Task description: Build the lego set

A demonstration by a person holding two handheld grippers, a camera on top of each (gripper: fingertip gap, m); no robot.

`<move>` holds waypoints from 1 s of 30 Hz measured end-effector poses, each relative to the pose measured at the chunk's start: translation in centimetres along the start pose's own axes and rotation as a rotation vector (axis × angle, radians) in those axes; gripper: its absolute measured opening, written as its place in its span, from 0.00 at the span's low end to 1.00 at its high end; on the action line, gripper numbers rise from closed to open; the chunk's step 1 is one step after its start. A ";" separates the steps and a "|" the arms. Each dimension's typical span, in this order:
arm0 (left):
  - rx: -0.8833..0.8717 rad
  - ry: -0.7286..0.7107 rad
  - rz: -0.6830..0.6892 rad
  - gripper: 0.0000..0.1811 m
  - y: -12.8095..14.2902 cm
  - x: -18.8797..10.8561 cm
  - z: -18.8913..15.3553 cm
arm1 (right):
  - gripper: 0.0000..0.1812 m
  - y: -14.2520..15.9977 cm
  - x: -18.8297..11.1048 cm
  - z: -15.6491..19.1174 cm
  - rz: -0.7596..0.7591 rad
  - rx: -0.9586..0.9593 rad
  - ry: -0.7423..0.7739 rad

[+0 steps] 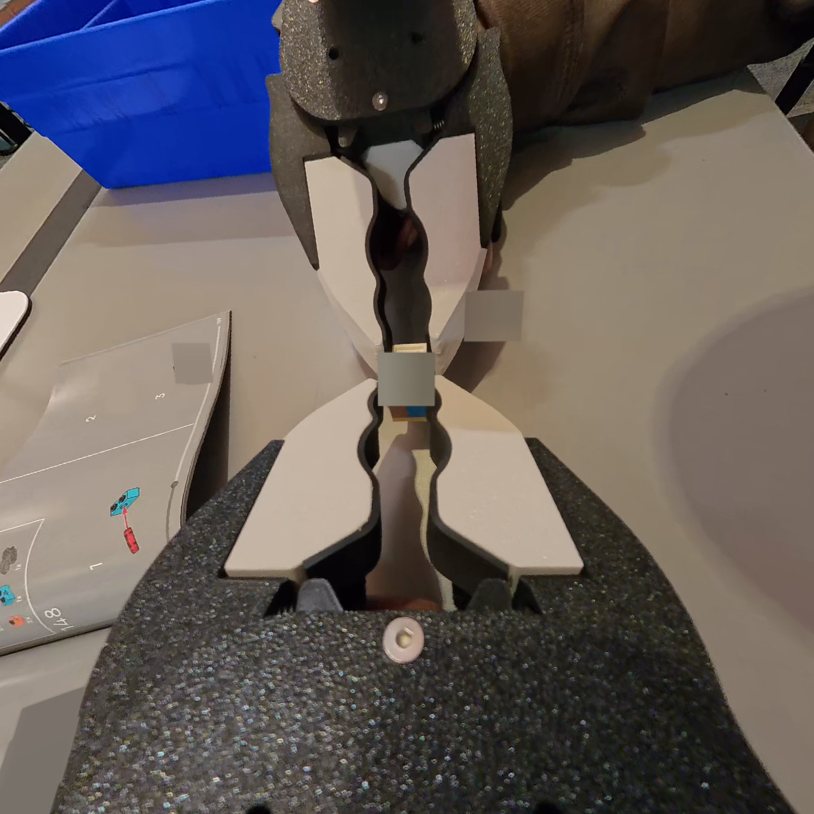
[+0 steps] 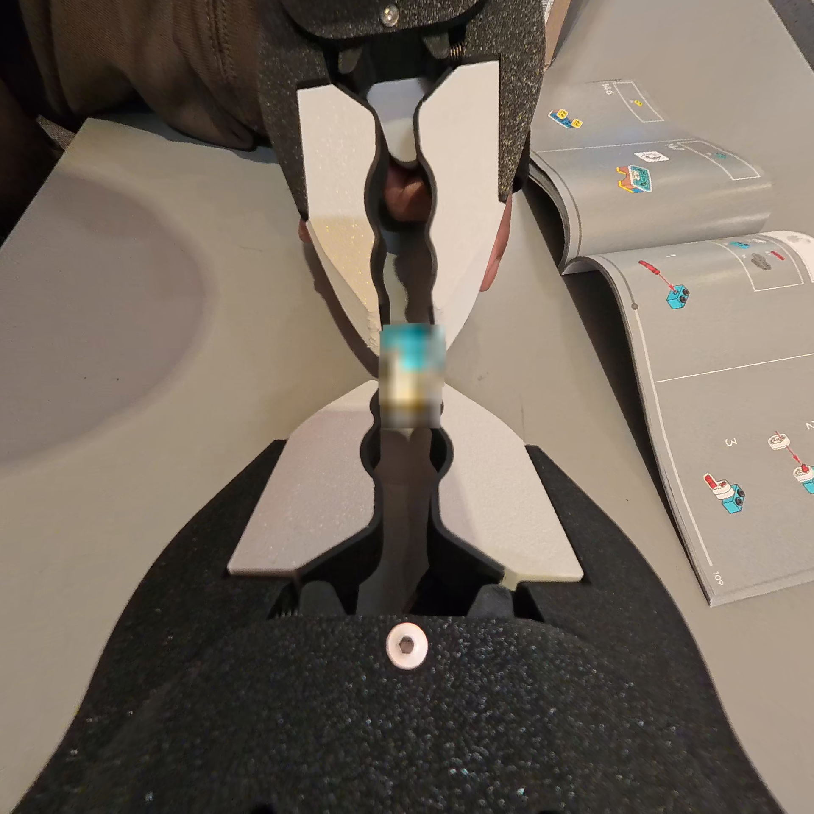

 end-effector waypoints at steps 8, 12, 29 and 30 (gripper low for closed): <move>-0.013 0.001 0.022 0.15 0.4 0.1 0.0 | 0.10 0.0 -0.1 0.0 -0.007 0.006 -0.002; -0.035 0.006 0.031 0.16 0.7 0.2 0.1 | 0.10 -0.2 -0.2 -0.1 -0.028 0.017 -0.012; -0.130 0.044 -0.084 0.10 -0.5 -0.2 0.3 | 0.10 -1.7 -1.2 -0.1 -0.082 -0.009 -0.007; -0.142 0.044 -0.102 0.10 -0.7 -0.3 0.3 | 0.10 -2.0 -1.4 -0.1 -0.094 -0.016 0.001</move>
Point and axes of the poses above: each gripper's, where its closed fingertips meet, x out along the fingers, y out of its underside, z = x × y across the jaws, the point moved 3 cm from there along -x, back along the fingers, and after that the axes turned 9 degrees about -z, right-handed, at the moved point
